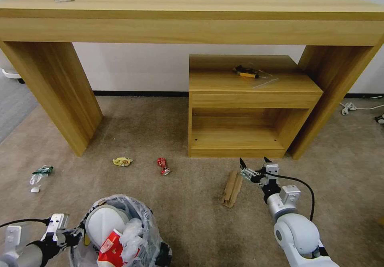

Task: Pick up the trash bin and place the garbage on the floor into it.

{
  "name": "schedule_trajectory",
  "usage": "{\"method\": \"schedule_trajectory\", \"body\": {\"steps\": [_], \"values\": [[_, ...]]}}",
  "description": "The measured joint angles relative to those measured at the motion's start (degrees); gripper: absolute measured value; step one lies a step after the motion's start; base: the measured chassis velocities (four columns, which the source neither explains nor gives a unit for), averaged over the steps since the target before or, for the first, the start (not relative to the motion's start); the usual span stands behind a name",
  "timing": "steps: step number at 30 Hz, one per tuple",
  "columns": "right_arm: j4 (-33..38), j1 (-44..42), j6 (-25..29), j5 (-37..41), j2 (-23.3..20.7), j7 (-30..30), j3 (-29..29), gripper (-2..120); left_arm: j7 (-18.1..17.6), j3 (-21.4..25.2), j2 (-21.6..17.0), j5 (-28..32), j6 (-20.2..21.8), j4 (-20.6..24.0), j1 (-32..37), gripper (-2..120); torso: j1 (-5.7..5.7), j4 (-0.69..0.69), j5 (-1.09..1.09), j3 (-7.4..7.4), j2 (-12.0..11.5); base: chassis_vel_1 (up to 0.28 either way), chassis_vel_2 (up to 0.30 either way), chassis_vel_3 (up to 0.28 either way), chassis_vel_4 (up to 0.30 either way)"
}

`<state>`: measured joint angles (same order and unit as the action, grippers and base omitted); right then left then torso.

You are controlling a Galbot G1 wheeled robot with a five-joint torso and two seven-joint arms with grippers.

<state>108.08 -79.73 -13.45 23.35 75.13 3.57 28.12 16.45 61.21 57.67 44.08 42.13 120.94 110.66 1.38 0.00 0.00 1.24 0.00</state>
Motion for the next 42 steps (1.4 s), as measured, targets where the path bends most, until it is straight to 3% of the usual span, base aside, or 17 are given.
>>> {"method": "schedule_trajectory", "body": {"steps": [11,17,22,37,40,42], "values": [[-10.48,5.93,-11.01,11.2,0.3,6.41,-2.08,100,0.07,0.51,-0.87,0.27,0.0,-0.21,-0.67,0,0.0,0.0,-0.02,0.0,0.0,0.0,0.0,0.0,0.0],[-15.46,9.92,-13.98,15.18,0.86,9.55,-3.6,100,0.08,0.6,-1.26,0.38,0.0,-0.21,-0.91,0,0.0,0.0,-0.02,0.0,0.0,0.0,0.0,0.0,0.0],[-19.89,11.53,-14.37,16.91,1.0,8.32,-4.31,96,0.04,0.67,-1.78,0.55,0.0,-0.4,-1.11,0,0.0,0.0,-0.03,0.0,0.0,0.0,0.0,0.0,0.0],[-28.99,15.36,-11.32,14.51,1.11,0.2,-4.96,49,-0.39,-1.22,-4.12,0.99,0.0,-1.18,-3.23,0,0.0,0.0,-0.02,0.01,0.0,0.0,0.0,0.0,0.0],[-31.23,17.18,-11.12,15.0,1.16,-1.61,-5.69,32,-0.5,-1.7,-4.55,1.1,0.0,-1.54,-3.79,0,0.0,0.0,-0.02,0.01,0.0,0.0,0.0,0.0,0.0],[-31.79,17.64,-11.11,15.09,1.29,-1.72,-5.75,30,-0.51,-1.79,-4.6,1.11,0.0,-1.57,-3.86,0,0.0,0.0,-0.03,0.0,0.0,0.0,0.0,0.0,0.0]]}}
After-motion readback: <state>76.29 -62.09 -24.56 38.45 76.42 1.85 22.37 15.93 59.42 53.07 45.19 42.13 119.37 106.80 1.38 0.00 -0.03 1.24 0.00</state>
